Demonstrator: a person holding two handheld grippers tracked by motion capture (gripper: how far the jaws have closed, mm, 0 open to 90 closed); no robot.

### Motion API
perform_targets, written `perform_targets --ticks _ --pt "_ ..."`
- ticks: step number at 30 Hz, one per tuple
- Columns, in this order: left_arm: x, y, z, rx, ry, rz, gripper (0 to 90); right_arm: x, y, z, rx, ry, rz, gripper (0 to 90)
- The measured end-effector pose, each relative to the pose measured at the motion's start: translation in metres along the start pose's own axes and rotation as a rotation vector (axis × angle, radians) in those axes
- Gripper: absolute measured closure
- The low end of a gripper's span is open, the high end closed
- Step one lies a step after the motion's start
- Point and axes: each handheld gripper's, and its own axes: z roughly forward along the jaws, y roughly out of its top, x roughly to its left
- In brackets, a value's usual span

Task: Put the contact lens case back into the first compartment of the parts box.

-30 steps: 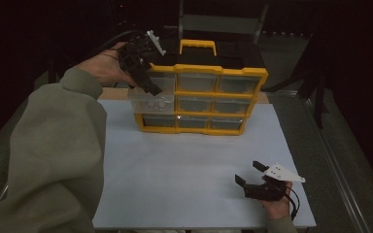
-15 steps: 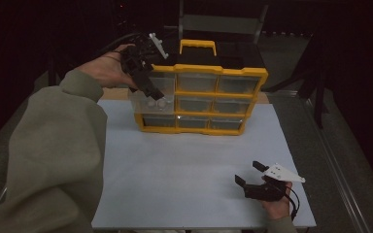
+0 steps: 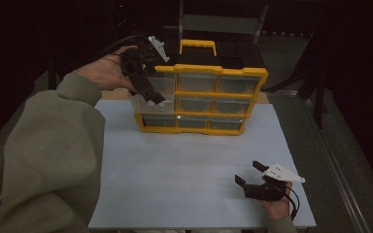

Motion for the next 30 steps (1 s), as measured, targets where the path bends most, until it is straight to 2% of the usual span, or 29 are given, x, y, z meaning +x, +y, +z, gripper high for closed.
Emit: perform_targets --ticks 30 --pt "-0.017 -0.004 -0.001 -0.010 -0.004 0.050 1.4 0.000 0.000 0.001 0.003 -0.004 -0.005 9.7"
